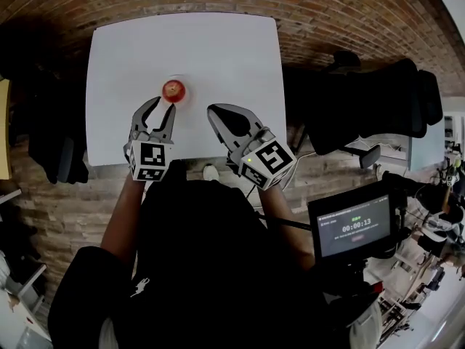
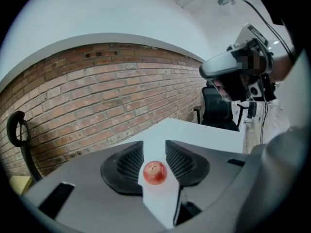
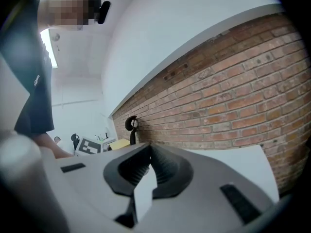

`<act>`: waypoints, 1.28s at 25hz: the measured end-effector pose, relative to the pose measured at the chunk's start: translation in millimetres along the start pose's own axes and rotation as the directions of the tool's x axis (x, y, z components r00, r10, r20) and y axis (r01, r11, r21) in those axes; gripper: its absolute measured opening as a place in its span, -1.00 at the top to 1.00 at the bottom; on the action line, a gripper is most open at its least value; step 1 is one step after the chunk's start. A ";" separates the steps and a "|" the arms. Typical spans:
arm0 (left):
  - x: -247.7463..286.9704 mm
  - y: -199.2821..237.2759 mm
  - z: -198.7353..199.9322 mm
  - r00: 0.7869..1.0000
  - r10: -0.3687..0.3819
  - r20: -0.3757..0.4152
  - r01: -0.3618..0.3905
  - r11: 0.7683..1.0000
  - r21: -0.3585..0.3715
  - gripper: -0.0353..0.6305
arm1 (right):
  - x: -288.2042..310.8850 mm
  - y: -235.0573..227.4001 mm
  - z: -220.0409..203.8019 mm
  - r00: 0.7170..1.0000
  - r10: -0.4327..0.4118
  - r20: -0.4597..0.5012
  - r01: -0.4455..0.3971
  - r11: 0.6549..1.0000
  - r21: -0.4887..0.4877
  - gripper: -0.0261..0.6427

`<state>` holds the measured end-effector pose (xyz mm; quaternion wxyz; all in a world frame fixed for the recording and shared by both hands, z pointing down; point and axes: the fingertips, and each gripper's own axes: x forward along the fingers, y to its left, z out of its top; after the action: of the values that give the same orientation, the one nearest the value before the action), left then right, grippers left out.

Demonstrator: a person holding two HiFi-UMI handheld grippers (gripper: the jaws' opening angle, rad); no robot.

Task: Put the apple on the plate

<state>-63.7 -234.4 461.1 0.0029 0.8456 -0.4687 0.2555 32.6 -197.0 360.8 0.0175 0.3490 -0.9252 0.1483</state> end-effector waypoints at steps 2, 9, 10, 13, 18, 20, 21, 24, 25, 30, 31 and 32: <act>-2.1 -0.2 5.1 1.000 0.011 0.021 -0.011 1.000 -0.019 0.46 | 2.1 -0.6 0.2 1.000 0.013 0.007 -0.013 1.000 -0.011 0.91; -28.5 1.0 28.7 0.995 0.060 0.075 -0.057 0.997 -0.045 0.58 | -0.1 11.3 6.2 0.998 0.054 0.023 -0.053 0.998 -0.029 0.91; -31.2 1.2 29.4 0.995 0.066 0.078 -0.062 0.997 -0.051 0.60 | -0.4 12.2 6.6 0.998 0.057 0.024 -0.057 0.998 -0.032 0.91; -37.0 2.9 29.5 0.993 0.088 0.082 -0.083 0.994 -0.065 0.69 | -0.6 12.5 7.3 0.997 0.065 0.028 -0.064 0.997 -0.037 0.91; -43.8 -0.7 29.8 0.992 0.080 0.100 -0.069 0.991 -0.114 0.87 | -4.7 11.8 6.0 0.997 0.066 0.027 -0.064 0.996 -0.054 0.91; -44.8 -4.7 31.3 0.992 0.065 0.110 -0.050 0.990 -0.131 0.87 | -7.1 10.6 5.0 0.998 0.060 0.021 -0.059 0.996 -0.069 0.91; -45.3 -7.1 32.1 0.992 0.059 0.115 -0.043 0.990 -0.137 0.87 | -8.6 9.7 4.5 0.998 0.057 0.020 -0.055 0.996 -0.072 0.91; -45.4 -12.9 31.3 0.991 0.046 0.126 -0.028 0.989 -0.144 0.87 | -11.9 6.1 2.0 0.999 0.048 0.019 -0.046 0.996 -0.073 0.91; -45.9 -14.4 30.5 0.991 0.042 0.129 -0.023 0.989 -0.145 0.87 | -13.0 5.6 1.6 0.999 0.045 0.018 -0.044 0.996 -0.074 0.91; -49.5 -18.5 26.7 0.991 0.025 0.134 -0.003 0.987 -0.161 0.87 | -18.5 4.3 1.5 0.999 0.032 0.013 -0.031 0.997 -0.077 0.91; -47.4 -18.1 24.8 0.991 0.023 0.133 -0.001 0.987 -0.163 0.87 | -18.1 1.9 -0.1 1.000 0.026 0.013 -0.025 0.997 -0.077 0.91; -45.7 -17.7 22.9 0.991 0.022 0.131 0.000 0.986 -0.165 0.88 | -17.7 0.0 -1.7 1.000 0.021 0.012 -0.020 0.997 -0.077 0.91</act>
<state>-59.4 -193.9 425.5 0.0399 0.8550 -0.4919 0.1593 45.8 -185.2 360.0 0.0236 0.3394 -0.9339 0.1103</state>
